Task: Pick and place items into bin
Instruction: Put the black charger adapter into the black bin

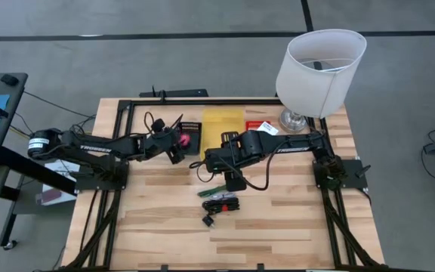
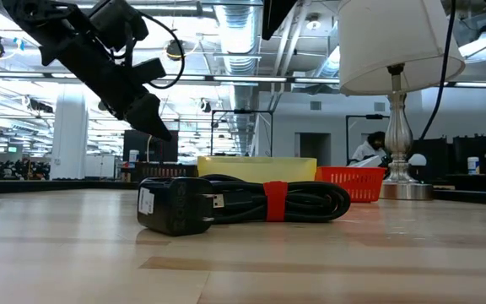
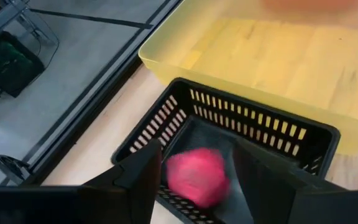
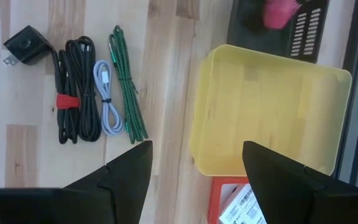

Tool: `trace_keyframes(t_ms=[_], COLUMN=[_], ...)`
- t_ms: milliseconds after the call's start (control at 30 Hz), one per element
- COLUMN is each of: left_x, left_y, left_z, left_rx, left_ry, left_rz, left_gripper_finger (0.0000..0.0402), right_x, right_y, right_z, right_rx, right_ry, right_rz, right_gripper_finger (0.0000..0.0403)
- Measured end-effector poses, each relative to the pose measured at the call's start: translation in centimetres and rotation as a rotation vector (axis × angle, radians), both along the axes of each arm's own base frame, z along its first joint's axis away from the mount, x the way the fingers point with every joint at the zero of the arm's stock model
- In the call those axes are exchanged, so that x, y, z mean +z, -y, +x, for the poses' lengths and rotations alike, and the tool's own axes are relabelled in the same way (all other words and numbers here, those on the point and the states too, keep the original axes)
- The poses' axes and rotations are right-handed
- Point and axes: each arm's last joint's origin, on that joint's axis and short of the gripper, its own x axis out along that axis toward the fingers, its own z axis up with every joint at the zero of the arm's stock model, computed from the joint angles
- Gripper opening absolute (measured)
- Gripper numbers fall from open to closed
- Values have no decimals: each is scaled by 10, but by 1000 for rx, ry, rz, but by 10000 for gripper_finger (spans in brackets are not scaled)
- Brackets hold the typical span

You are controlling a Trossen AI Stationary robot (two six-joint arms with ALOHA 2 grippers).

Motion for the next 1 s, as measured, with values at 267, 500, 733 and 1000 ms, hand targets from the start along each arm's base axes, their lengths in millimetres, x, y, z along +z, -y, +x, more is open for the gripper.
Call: trace_keyframes(t_ms=[267, 500, 733, 1000], left_x=[0, 0, 0, 0], left_y=[0, 0, 1, 2], left_z=[0, 0, 1, 1], left_rx=[10, 30, 5, 38], left_ry=[5, 29, 53, 99], left_rz=[1, -23, -73, -115], left_gripper_finger=[202, 203, 203, 203], right_x=[0, 16, 62, 85], right_y=[0, -1, -1, -8], right_z=[0, -12, -63, -139], right_rx=[-35, -66, -94, -234], right_ry=[8, 55, 175, 441], right_rz=[6, 29, 64, -112], right_gripper_finger=[245, 245, 245, 245])
